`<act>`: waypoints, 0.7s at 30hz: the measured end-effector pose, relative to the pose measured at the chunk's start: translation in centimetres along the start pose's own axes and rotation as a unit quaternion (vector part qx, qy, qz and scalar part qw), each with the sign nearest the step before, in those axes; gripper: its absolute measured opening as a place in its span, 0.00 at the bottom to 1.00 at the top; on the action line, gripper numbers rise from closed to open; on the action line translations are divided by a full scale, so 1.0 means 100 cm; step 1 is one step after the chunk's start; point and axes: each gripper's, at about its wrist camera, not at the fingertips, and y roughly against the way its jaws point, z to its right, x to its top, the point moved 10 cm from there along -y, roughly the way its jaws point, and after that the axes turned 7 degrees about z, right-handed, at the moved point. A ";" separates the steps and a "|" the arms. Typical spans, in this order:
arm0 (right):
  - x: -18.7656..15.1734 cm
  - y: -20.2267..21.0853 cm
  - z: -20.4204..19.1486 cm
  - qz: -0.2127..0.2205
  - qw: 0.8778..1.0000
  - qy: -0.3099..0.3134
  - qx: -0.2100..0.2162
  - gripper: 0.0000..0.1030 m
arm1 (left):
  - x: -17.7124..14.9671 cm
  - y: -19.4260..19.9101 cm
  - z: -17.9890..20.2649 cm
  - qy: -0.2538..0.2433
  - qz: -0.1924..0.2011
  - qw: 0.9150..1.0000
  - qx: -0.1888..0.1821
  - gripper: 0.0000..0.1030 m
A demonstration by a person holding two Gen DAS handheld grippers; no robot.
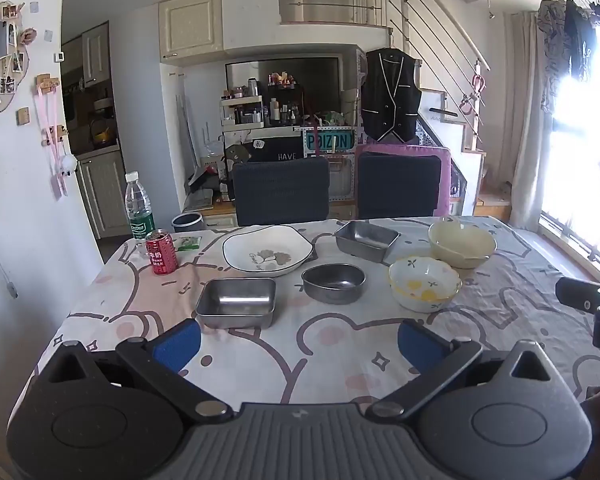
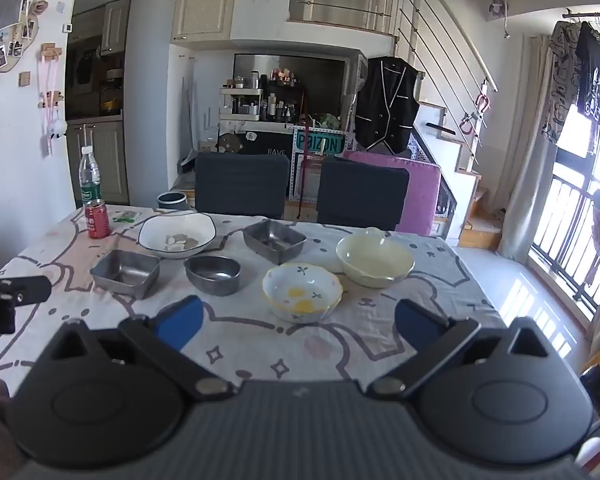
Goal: Organize plates and bowls
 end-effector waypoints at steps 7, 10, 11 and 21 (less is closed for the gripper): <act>0.000 -0.001 0.000 -0.002 1.000 0.001 0.000 1.00 | 0.000 0.000 0.000 0.002 -0.002 1.000 -0.001 1.00; 0.000 0.000 0.000 -0.002 1.000 0.001 -0.001 1.00 | 0.000 0.000 0.000 0.003 -0.002 1.000 -0.001 1.00; 0.000 0.000 0.000 -0.002 1.000 -0.001 0.001 1.00 | 0.000 0.000 0.000 0.004 -0.002 1.000 -0.002 1.00; -0.002 0.001 -0.001 -0.003 1.000 0.000 0.001 1.00 | 0.000 0.000 0.000 0.005 -0.003 1.000 -0.002 1.00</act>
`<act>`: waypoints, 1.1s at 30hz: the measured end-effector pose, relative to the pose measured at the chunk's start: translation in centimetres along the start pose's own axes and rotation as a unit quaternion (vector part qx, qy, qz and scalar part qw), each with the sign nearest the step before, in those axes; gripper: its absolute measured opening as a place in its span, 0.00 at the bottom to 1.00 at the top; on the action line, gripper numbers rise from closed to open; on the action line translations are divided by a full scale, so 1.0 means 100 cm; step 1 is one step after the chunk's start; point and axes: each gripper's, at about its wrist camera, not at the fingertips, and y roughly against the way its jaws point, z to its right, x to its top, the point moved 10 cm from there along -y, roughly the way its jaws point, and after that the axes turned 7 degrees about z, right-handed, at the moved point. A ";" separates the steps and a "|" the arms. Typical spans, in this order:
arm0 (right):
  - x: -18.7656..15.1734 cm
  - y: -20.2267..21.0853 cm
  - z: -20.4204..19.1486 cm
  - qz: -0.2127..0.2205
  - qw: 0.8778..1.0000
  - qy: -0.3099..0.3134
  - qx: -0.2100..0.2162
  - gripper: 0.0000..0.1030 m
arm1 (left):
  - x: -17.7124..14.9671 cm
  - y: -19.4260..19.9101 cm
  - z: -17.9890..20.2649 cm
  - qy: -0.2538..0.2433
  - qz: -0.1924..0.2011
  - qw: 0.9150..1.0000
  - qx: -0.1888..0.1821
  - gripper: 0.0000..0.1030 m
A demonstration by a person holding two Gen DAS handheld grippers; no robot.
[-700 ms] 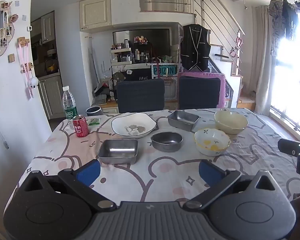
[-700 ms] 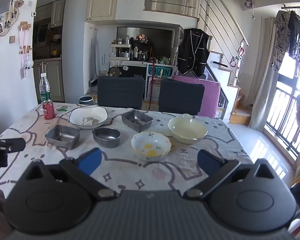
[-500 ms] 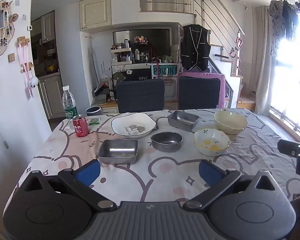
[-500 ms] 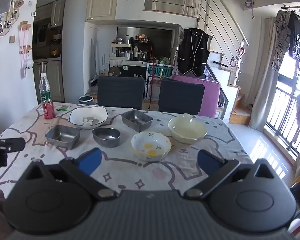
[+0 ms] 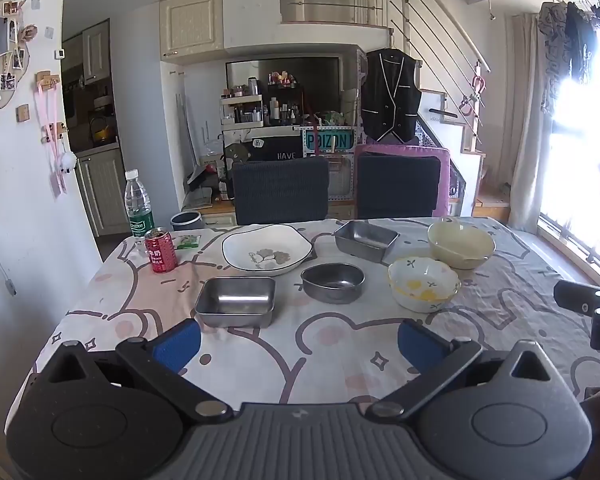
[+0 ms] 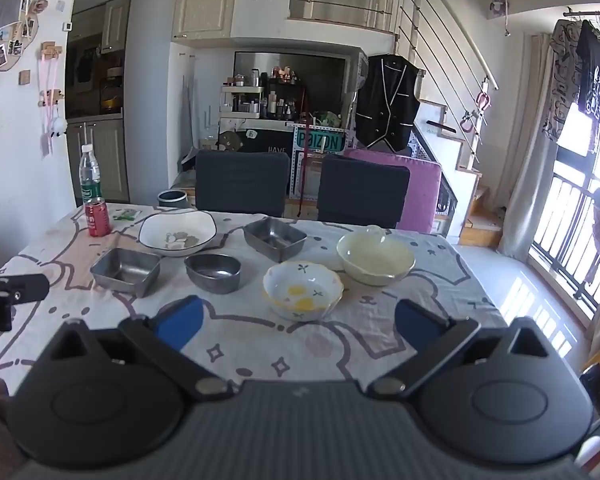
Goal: Organize plates and bowls
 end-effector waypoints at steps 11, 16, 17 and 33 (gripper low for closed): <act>-0.001 -0.001 -0.002 -0.002 1.000 0.001 0.000 1.00 | 0.000 0.000 0.000 0.002 0.000 1.000 -0.001 1.00; 0.000 -0.003 0.000 -0.003 1.000 0.001 0.001 1.00 | 0.000 0.000 0.000 0.002 0.000 1.000 -0.001 1.00; 0.000 -0.002 0.000 -0.003 1.000 0.000 0.001 1.00 | 0.000 0.000 0.000 0.002 0.000 1.000 -0.001 1.00; -0.002 -0.003 -0.001 -0.006 1.000 0.001 0.002 1.00 | 0.000 0.000 0.000 0.003 -0.001 1.000 -0.001 1.00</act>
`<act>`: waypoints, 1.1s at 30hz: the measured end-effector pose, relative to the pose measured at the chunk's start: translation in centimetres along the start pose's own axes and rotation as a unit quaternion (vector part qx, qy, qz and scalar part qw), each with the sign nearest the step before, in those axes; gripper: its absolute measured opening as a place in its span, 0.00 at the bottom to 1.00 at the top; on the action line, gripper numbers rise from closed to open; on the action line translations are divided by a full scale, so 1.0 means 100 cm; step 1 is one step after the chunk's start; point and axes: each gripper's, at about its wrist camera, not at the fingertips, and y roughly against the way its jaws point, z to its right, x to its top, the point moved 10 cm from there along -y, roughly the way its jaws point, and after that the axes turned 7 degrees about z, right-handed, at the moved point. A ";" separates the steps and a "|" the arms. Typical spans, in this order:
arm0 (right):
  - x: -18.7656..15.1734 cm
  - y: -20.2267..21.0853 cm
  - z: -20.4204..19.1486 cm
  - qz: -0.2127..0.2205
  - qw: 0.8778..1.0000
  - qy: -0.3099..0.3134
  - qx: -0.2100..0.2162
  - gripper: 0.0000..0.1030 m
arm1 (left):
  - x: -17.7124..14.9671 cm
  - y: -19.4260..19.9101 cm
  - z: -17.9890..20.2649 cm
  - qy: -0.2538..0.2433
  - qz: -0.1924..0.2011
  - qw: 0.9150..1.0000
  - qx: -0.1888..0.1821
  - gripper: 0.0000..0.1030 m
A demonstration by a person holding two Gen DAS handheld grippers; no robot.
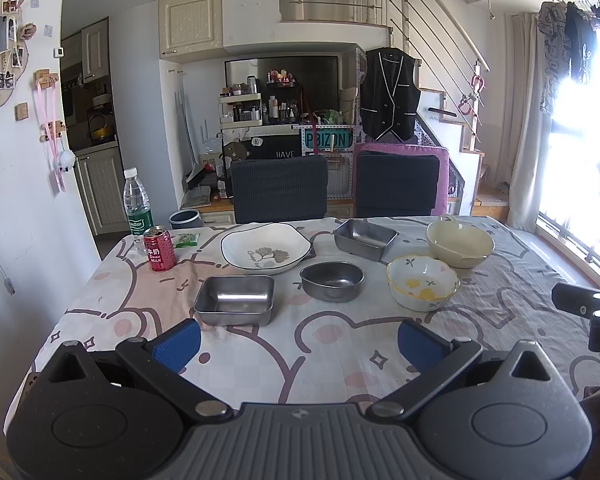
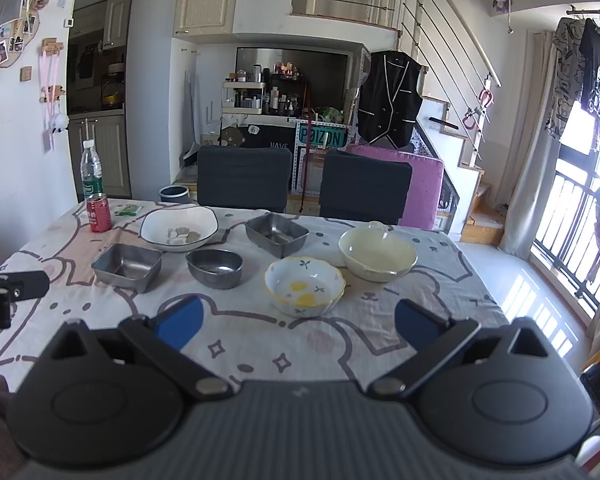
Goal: Organize plates and bowls
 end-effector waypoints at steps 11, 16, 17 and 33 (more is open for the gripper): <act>0.000 0.000 0.000 -0.001 1.000 0.000 0.000 1.00 | 0.000 0.000 0.000 0.000 0.000 1.000 0.000 1.00; 0.000 0.000 0.000 -0.001 1.000 0.000 0.000 1.00 | 0.000 0.000 0.000 0.000 -0.001 1.000 -0.001 1.00; 0.000 -0.001 0.000 -0.001 1.000 0.000 0.000 1.00 | 0.000 0.000 0.000 0.000 0.000 1.000 -0.001 1.00; -0.003 -0.002 -0.001 -0.004 1.000 0.000 0.001 1.00 | 0.000 0.000 0.000 0.001 -0.001 1.000 -0.001 1.00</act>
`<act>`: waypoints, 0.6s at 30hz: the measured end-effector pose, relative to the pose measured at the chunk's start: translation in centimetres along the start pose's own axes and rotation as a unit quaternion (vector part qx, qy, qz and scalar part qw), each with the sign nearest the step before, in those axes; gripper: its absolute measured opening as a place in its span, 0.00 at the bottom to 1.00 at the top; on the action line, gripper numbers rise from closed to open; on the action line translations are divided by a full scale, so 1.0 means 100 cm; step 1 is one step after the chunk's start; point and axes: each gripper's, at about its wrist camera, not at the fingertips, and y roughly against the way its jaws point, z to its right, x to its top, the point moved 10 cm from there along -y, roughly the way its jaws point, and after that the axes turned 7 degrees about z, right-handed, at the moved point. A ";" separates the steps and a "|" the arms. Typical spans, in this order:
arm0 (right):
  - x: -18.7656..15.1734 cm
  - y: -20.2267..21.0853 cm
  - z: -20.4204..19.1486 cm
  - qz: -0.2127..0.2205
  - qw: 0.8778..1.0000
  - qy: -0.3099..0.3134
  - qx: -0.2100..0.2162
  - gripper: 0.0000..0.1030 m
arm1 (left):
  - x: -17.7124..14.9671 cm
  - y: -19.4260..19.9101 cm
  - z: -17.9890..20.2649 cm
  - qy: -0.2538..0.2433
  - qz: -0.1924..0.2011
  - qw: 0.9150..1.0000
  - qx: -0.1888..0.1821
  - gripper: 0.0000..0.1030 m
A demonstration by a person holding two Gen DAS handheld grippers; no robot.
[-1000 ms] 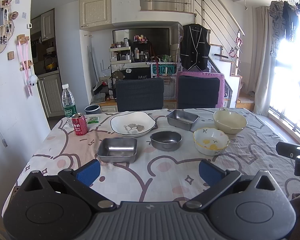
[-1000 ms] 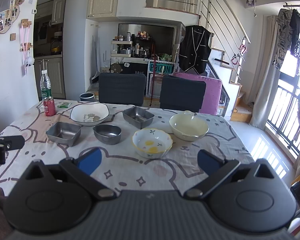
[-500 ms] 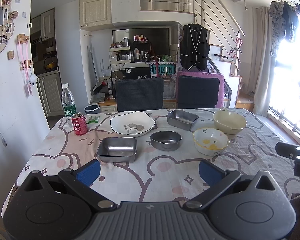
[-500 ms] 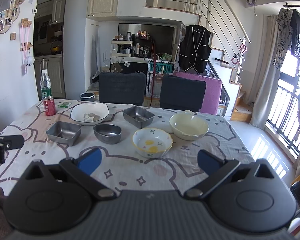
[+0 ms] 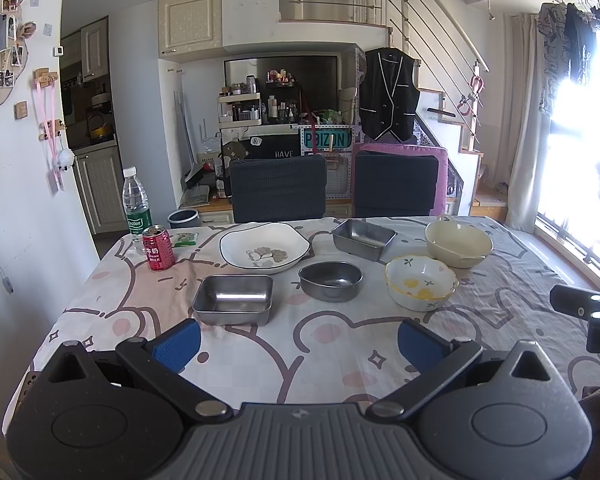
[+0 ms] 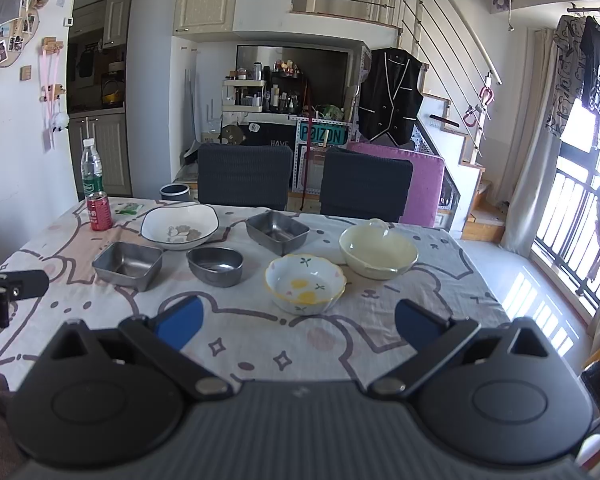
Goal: Organize plates and bowls
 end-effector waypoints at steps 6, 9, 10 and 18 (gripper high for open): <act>0.000 0.000 0.000 0.000 1.000 -0.001 0.001 1.00 | 0.000 0.001 0.000 0.001 0.002 1.000 0.004 1.00; 0.000 0.001 -0.001 0.001 1.000 -0.003 0.006 1.00 | 0.001 0.007 0.005 0.005 0.006 1.000 0.007 1.00; 0.000 0.002 -0.002 0.001 1.000 -0.002 0.007 1.00 | 0.000 0.009 0.006 0.008 0.007 1.000 0.010 1.00; 0.006 -0.004 -0.009 -0.008 1.000 0.010 0.023 1.00 | 0.009 0.002 -0.007 0.021 0.007 1.000 0.022 1.00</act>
